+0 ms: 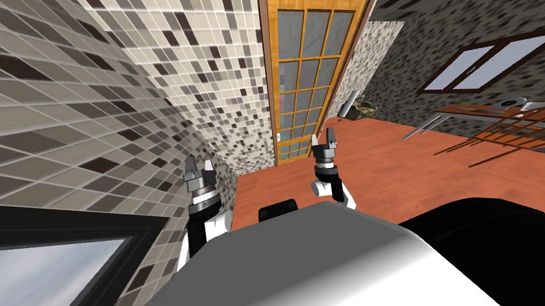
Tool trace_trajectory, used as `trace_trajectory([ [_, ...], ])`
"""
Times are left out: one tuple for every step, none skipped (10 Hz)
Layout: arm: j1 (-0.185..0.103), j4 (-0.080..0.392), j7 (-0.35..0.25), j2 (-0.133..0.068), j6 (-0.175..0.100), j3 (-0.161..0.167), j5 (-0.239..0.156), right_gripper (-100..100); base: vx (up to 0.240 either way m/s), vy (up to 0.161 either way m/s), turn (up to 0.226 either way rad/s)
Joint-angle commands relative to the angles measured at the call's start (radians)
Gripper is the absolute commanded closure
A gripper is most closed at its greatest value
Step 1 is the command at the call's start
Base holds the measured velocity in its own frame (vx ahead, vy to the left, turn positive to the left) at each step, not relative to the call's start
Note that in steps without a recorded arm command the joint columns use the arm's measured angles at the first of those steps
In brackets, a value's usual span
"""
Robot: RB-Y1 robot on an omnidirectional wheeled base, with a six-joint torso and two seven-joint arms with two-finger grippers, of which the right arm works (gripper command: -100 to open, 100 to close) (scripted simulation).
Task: Pull the door open
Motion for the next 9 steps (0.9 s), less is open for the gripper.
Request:
trace_trajectory([
  [-0.004,0.030,0.021,-0.006,-0.013,-0.003,0.008,-100,0.097,0.013,-0.010],
  [-0.008,0.047,0.035,-0.009,-0.017,-0.006,0.013,-100,0.080,0.007,-0.008],
  [-0.013,0.064,0.048,-0.012,-0.021,-0.008,0.018,-100,0.077,0.006,-0.009],
  [-0.018,0.082,0.061,-0.016,-0.024,-0.010,0.023,-100,0.082,0.005,-0.007],
  [-0.024,0.103,0.077,-0.019,-0.029,-0.013,0.029,-100,0.088,0.002,-0.010],
  [-0.030,0.124,0.094,-0.023,-0.034,-0.016,0.036,-100,0.095,-0.004,-0.010],
  [-0.037,0.146,0.111,-0.026,-0.039,-0.019,0.042,-100,0.093,-0.004,-0.010],
  [-0.043,0.167,0.127,-0.030,-0.043,-0.022,0.048,-100,0.093,0.009,-0.010],
  [-0.049,0.190,0.144,-0.033,-0.048,-0.025,0.055,-100,0.102,0.017,-0.010],
])
